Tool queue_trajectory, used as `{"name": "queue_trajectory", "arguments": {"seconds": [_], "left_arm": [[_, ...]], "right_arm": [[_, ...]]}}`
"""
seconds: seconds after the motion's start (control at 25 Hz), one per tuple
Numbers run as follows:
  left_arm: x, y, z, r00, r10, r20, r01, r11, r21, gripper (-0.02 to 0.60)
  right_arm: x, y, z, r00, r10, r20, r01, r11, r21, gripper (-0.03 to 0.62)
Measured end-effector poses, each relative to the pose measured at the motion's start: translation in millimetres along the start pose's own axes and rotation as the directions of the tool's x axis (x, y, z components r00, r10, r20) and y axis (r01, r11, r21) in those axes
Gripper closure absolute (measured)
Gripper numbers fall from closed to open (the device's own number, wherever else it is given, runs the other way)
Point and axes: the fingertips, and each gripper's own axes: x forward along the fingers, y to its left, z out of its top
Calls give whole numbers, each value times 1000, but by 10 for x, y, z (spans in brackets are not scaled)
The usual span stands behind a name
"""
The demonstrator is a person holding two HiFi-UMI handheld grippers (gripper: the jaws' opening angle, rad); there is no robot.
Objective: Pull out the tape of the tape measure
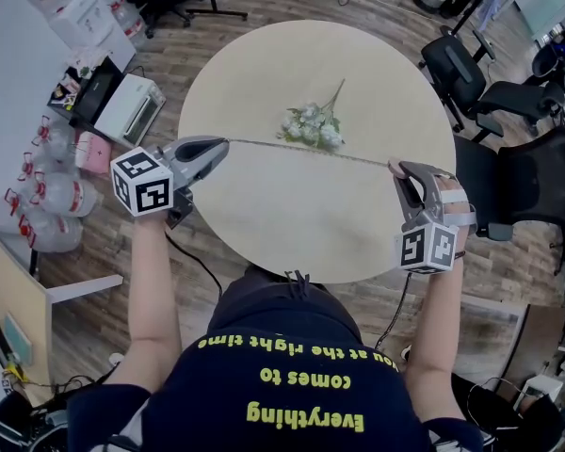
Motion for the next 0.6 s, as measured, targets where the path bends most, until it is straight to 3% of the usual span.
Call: {"name": "queue_trajectory", "arguments": {"seconds": [0.6], "left_arm": [[-135, 139, -5, 999, 41, 5, -41, 999, -5, 577]], "right_arm": [[-28, -41, -139, 1000, -12, -25, 12, 1000, 16, 511]]}}
